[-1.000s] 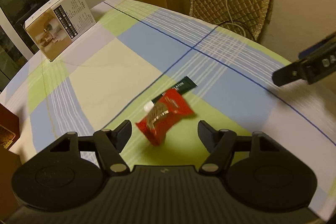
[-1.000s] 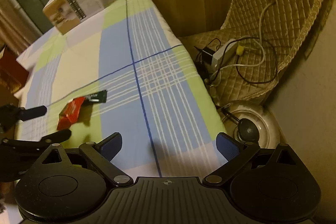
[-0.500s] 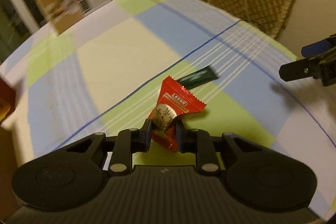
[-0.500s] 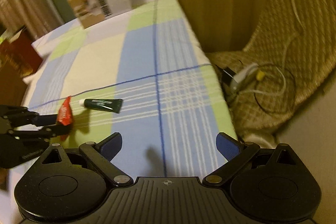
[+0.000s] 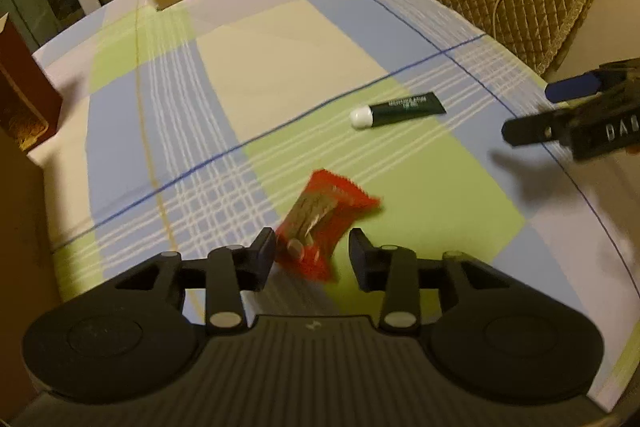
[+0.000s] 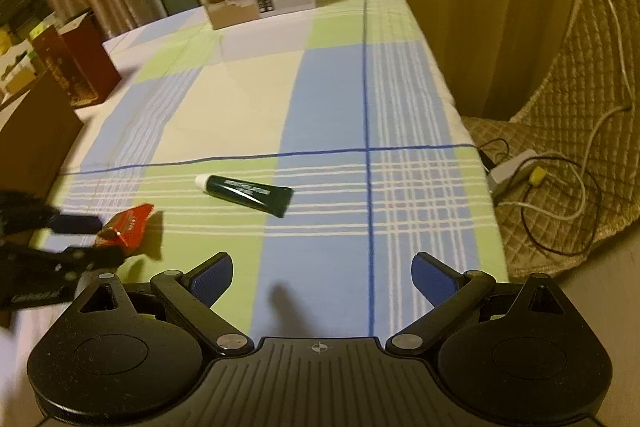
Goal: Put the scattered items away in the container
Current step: 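Grasp the green Mentholatum lip gel tube with the right tool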
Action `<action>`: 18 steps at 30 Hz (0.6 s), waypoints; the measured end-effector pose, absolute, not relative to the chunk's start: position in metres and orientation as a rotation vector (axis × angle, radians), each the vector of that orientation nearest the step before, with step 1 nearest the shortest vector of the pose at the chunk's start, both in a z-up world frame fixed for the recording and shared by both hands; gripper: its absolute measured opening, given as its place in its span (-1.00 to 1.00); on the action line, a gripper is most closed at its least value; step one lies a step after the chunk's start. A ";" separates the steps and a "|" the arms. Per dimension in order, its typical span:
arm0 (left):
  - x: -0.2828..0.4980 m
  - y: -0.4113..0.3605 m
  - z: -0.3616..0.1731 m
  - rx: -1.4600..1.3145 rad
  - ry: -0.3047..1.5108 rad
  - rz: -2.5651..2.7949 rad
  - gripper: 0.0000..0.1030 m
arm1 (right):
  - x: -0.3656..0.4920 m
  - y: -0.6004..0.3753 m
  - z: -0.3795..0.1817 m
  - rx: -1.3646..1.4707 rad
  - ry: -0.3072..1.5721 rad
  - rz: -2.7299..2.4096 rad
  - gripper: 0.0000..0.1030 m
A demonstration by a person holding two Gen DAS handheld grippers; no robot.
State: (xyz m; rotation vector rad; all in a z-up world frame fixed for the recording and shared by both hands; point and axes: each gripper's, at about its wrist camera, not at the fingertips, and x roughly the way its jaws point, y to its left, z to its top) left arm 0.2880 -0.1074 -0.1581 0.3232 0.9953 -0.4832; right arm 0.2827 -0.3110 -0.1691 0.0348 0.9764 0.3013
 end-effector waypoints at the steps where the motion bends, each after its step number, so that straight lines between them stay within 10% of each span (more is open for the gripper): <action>1: 0.291 -0.108 -0.159 0.309 0.996 -0.493 -0.35 | 0.283 -0.309 -0.169 0.029 0.976 0.308 0.96; 9: 0.288 -0.099 -0.163 0.291 1.013 -0.454 -0.61 | 0.291 -0.286 -0.171 -0.134 0.893 0.458 0.93; 11: 0.284 -0.093 -0.162 0.285 1.027 -0.406 -0.61 | 0.297 -0.276 -0.174 -0.204 0.873 0.521 0.40; 18: 0.265 -0.075 -0.159 0.201 1.079 -0.304 -0.59 | 0.328 -0.242 -0.189 -0.343 0.865 0.668 0.34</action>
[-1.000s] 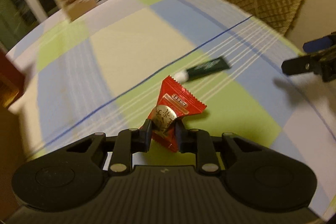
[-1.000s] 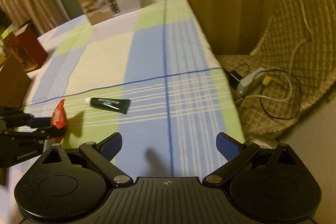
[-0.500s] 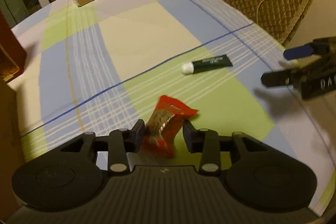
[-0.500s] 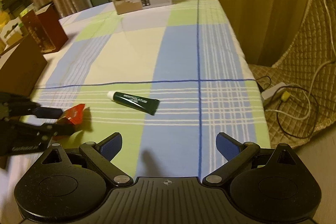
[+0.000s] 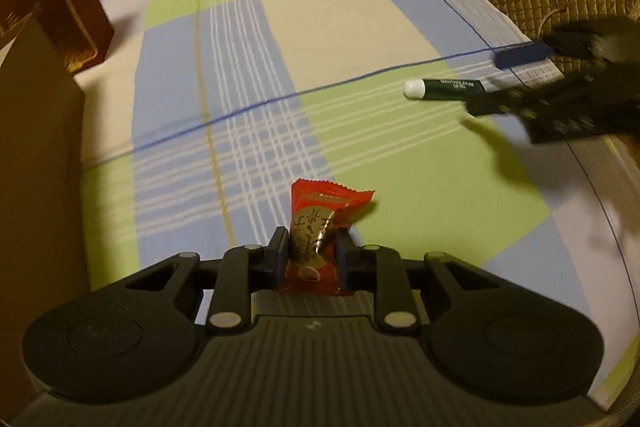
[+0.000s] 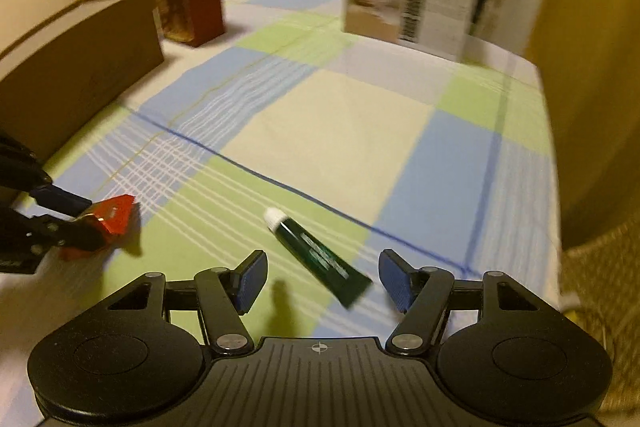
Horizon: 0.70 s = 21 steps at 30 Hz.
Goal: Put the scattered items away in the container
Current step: 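Grasp the green Mentholatum lip gel tube with the right tool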
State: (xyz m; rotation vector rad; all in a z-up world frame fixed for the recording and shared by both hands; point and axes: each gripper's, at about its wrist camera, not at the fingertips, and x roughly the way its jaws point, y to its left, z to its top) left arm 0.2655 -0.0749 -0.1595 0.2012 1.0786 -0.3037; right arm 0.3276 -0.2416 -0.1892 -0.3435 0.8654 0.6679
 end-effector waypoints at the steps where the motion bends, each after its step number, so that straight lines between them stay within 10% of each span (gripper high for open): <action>1: 0.264 -0.072 -0.159 0.185 1.082 -0.300 -0.56 | 0.330 -0.237 -0.191 -0.360 0.866 0.679 0.34; 4: 0.264 -0.066 -0.160 0.137 1.091 -0.289 -0.51 | 0.336 -0.229 -0.199 -0.384 0.894 0.690 0.27; 6: 0.264 -0.063 -0.161 0.117 1.087 -0.292 -0.49 | 0.338 -0.227 -0.203 -0.370 0.926 0.697 -0.27; 9: 0.266 -0.064 -0.161 0.113 1.079 -0.301 -0.49 | 0.332 -0.230 -0.203 -0.336 0.939 0.673 -0.55; 15: 0.261 -0.061 -0.162 0.096 1.083 -0.314 -0.54 | 0.296 -0.230 -0.192 -0.269 1.070 0.578 -0.60; 19: 0.250 -0.055 -0.161 0.064 1.107 -0.324 -0.50 | 0.262 -0.233 -0.189 -0.233 1.079 0.580 -0.48; 21: 0.247 -0.051 -0.162 0.040 1.107 -0.322 -0.39 | 0.253 -0.233 -0.191 -0.234 1.061 0.560 0.39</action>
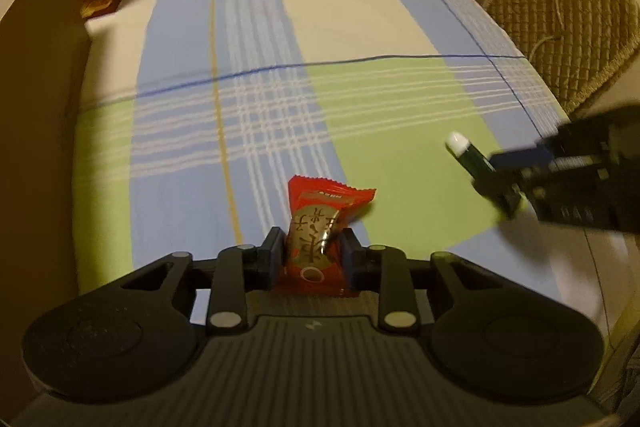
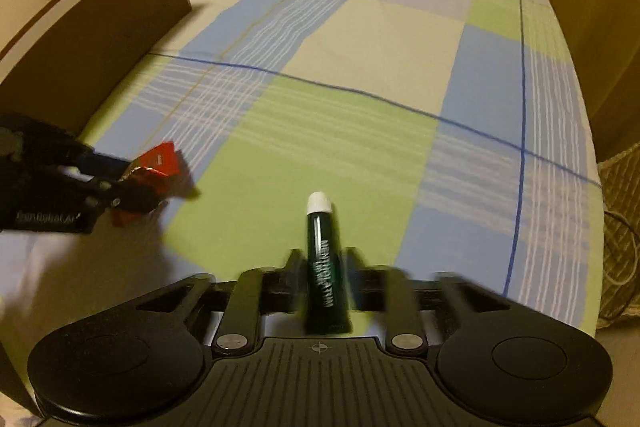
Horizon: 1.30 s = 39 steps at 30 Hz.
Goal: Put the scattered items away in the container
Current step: 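Grasp the green Mentholatum lip gel tube with the right tool, then carry the candy packet and lip gel tube into the box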
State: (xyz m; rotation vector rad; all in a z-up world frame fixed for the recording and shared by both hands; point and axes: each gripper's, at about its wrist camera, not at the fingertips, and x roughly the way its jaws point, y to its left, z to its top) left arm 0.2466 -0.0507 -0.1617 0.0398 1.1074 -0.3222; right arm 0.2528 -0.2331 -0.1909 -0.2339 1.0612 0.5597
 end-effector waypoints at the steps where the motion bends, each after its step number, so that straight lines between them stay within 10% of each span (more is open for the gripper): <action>1: 0.246 -0.050 -0.162 0.033 1.102 -0.322 -0.33 | 0.250 -0.232 -0.194 -0.240 1.051 0.546 0.46; 7: 0.246 -0.059 -0.164 0.113 1.077 -0.313 -0.45 | 0.251 -0.227 -0.198 -0.261 0.991 0.518 0.20; 11: 0.239 -0.065 -0.164 0.162 1.066 -0.300 -0.53 | 0.243 -0.224 -0.196 -0.285 0.972 0.508 -0.60; 39: 0.168 0.081 -0.028 0.036 0.829 -0.077 -0.60 | 0.191 -0.078 -0.072 0.135 0.940 0.755 -0.62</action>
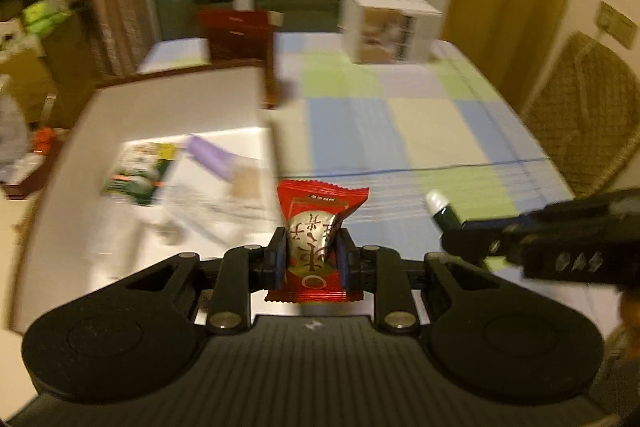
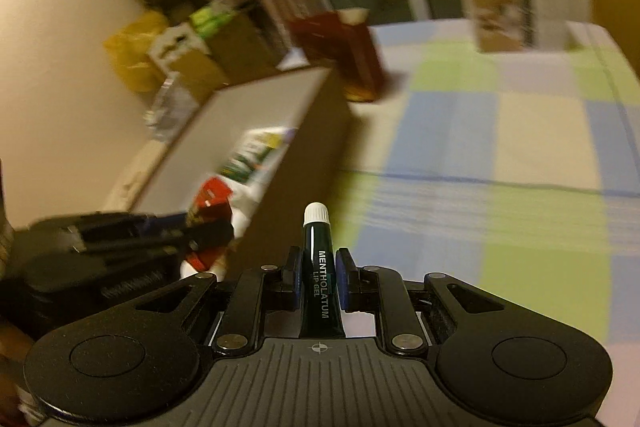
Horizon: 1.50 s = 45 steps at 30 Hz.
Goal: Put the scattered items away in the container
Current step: 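Carry the candy packet and lip gel tube into the box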
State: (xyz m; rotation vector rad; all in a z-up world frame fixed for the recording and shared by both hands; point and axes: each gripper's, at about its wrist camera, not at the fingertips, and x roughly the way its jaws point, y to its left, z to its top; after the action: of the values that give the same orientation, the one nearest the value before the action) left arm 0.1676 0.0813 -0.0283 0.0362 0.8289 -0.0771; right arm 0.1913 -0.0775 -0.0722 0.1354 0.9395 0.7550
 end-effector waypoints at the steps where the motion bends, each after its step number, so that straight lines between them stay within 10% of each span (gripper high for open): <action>1: 0.167 0.091 -0.027 0.041 0.828 -0.050 -0.60 | 0.193 -0.065 -0.070 0.132 0.933 0.773 -0.62; 45: 0.181 0.226 -0.060 -0.013 0.911 0.226 -0.60 | 0.191 0.093 -0.120 -0.188 1.003 0.964 -0.62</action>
State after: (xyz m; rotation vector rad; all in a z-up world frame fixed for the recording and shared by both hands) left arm 0.1810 0.2265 -0.0599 -0.0126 0.9110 0.2265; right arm 0.1910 0.0929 -0.1201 -0.1883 1.0035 0.9635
